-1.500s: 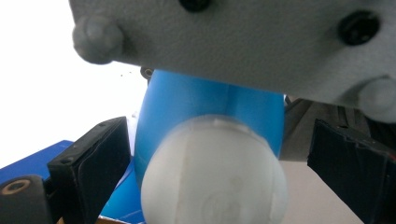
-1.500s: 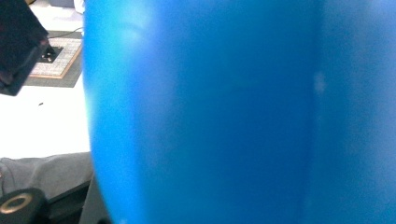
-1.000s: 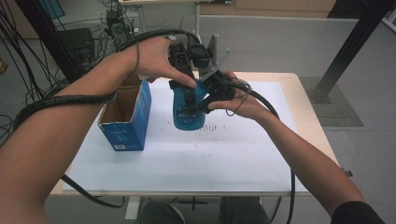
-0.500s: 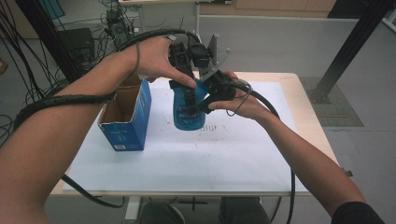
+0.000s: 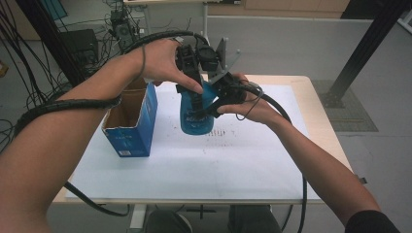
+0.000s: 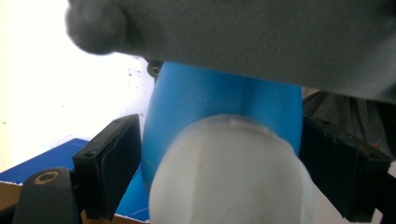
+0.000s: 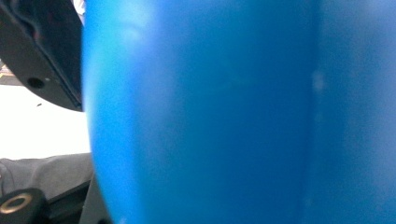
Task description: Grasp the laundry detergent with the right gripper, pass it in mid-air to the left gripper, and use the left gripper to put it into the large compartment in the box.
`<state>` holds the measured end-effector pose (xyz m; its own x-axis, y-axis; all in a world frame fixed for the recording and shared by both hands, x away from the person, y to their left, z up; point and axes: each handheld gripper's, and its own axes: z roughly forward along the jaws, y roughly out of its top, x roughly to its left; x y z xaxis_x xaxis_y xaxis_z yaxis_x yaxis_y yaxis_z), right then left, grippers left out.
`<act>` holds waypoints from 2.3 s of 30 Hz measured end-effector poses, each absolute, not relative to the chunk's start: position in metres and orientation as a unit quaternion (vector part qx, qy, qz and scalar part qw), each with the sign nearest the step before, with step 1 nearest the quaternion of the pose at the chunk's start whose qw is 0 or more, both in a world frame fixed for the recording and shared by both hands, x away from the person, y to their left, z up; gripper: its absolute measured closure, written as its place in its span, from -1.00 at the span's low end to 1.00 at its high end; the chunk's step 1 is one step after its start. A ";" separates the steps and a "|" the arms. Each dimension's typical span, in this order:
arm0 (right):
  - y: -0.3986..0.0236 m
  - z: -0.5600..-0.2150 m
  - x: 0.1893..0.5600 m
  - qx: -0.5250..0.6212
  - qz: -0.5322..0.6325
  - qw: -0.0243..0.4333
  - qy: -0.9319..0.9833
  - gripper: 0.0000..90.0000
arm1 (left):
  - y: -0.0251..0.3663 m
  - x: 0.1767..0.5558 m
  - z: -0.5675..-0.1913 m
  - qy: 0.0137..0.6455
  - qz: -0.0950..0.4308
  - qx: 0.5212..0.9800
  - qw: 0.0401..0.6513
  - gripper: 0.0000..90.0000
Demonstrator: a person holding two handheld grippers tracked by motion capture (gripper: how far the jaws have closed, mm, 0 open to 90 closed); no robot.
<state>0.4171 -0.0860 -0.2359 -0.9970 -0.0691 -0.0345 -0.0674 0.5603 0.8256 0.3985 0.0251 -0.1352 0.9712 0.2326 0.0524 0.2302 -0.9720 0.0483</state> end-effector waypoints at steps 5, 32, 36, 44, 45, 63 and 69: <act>-0.086 -0.235 0.417 0.045 -0.470 -0.002 -0.882 -0.02 | 0.024 0.398 -0.135 0.116 0.031 0.993 0.023 -0.56; -0.086 -0.234 0.414 0.052 -0.473 -0.008 -0.880 -0.02 | 0.023 0.396 -0.134 0.107 0.033 0.994 0.020 -0.18; -0.086 -0.235 0.414 0.053 -0.472 -0.009 -0.880 -0.02 | 0.023 0.396 -0.135 0.107 0.031 0.994 0.019 -0.18; -0.085 -0.237 0.415 0.059 -0.472 -0.008 -0.880 -0.03 | 0.024 0.397 -0.137 0.106 0.026 0.994 0.018 -0.17; -0.085 -0.238 0.415 0.055 -0.471 -0.006 -0.880 -0.03 | 0.024 0.397 -0.138 0.107 0.027 0.994 0.017 -0.17; -0.086 -0.240 0.417 0.055 -0.472 -0.002 -0.880 -0.04 | 0.022 0.399 -0.139 0.111 0.027 0.993 0.014 -0.17; -0.085 -0.240 0.418 0.061 -0.476 -0.003 -0.877 -0.04 | 0.022 0.399 -0.139 0.112 0.026 0.993 0.012 -0.17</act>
<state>0.4185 -0.0854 -0.2401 -0.9926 -0.1038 -0.0634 -0.1098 0.5396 0.8347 0.3995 0.0221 -0.1387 0.9736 0.2226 0.0497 0.2213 -0.9747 0.0303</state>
